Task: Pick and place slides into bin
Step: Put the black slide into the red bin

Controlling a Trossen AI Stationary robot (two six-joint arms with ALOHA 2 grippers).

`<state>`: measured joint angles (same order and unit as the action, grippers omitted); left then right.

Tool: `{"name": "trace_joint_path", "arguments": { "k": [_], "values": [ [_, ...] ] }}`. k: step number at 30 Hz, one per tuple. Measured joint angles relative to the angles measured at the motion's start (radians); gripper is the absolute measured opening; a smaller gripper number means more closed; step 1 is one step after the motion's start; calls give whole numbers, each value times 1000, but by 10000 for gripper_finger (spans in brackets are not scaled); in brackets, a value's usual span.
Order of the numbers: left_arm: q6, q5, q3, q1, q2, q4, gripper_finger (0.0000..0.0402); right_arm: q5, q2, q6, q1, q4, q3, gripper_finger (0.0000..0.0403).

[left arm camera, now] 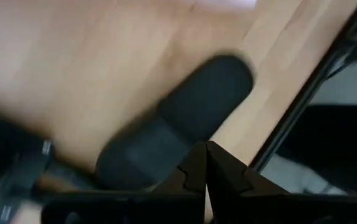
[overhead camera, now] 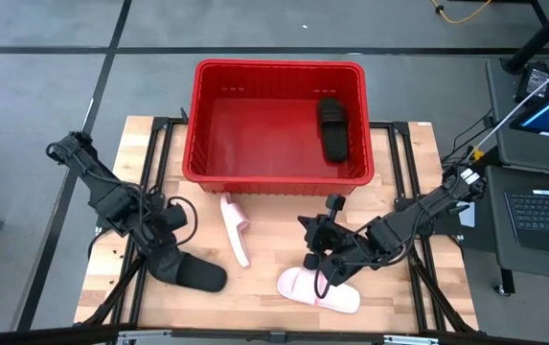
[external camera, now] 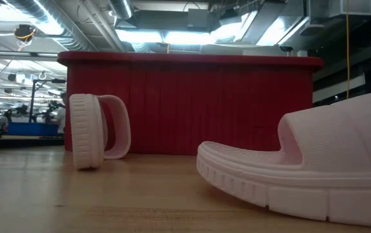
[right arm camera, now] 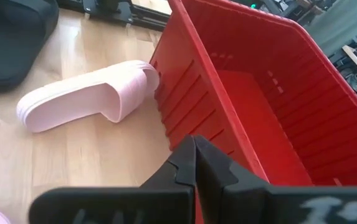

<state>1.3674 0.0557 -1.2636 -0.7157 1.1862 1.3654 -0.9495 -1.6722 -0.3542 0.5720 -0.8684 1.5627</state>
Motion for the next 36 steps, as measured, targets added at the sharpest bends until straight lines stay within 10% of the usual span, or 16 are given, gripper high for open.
{"name": "trace_joint_path", "arguments": {
  "k": [27,36],
  "values": [
    [432,109,0,-183,15,31,18,30,0,-33,0,26,0,6],
    [341,109,0,-194,118,19,71,30,0,-24,0,35,1,6]
  ]
}}
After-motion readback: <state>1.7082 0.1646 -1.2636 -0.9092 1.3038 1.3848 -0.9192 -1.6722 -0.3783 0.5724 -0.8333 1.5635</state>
